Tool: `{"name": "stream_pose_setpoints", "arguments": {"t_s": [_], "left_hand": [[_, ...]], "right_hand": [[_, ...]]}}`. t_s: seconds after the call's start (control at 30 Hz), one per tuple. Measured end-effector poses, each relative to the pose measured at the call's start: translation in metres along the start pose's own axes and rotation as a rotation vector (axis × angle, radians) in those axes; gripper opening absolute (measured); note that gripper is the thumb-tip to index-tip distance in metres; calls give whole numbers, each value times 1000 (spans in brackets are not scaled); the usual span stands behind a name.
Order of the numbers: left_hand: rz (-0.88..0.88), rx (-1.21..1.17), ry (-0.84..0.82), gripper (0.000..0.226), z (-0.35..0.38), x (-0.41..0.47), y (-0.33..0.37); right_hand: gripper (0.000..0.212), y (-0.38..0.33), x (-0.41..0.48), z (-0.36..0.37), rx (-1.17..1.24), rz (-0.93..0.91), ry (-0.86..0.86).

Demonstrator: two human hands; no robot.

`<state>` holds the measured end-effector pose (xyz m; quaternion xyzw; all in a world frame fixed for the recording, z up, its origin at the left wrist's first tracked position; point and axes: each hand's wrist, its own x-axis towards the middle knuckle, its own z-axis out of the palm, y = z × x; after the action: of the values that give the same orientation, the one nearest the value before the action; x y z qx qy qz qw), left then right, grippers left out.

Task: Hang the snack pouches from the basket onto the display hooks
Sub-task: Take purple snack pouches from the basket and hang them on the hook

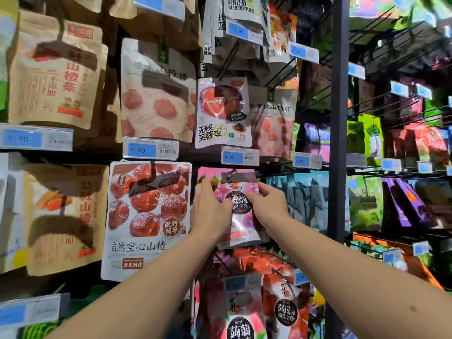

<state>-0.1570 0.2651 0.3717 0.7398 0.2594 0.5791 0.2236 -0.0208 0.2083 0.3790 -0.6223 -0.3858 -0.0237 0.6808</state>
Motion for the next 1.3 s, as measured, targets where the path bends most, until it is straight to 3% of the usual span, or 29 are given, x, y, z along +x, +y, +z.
{"name": "stream_pose_setpoints", "arguments": {"t_s": [0.1, 0.23, 0.4, 0.67, 0.77, 0.87, 0.97, 1.2, 1.3], "left_hand": [[-53, 61, -63, 61, 8, -8, -9], [-66, 219, -128, 89, 17, -25, -20], [-102, 189, -163, 93, 27, -30, -29], [-132, 189, -149, 90, 37, -13, -46], [-133, 192, -136, 89, 38, -10, -49], [-141, 196, -128, 88, 41, -9, -52], [-138, 201, -116, 90, 44, -10, -53], [-70, 267, -38, 80, 41, -26, -33], [18, 311, 39, 70, 31, -37, -20]], "right_hand": [[41, 10, -7, -4, -99, -47, -59], [53, 31, -23, -12, -124, -87, -228], [97, 54, -21, -1, -84, 99, -393], [64, 69, 0, 32, -72, 192, -387], [92, 97, 20, 48, -90, 173, -369], [99, 107, 25, 55, -149, 154, -335], [90, 77, 4, 43, -212, 133, -312], [15, 46, -25, 4, -247, 134, -286], [15, 32, -40, -18, -270, 140, -262]]}}
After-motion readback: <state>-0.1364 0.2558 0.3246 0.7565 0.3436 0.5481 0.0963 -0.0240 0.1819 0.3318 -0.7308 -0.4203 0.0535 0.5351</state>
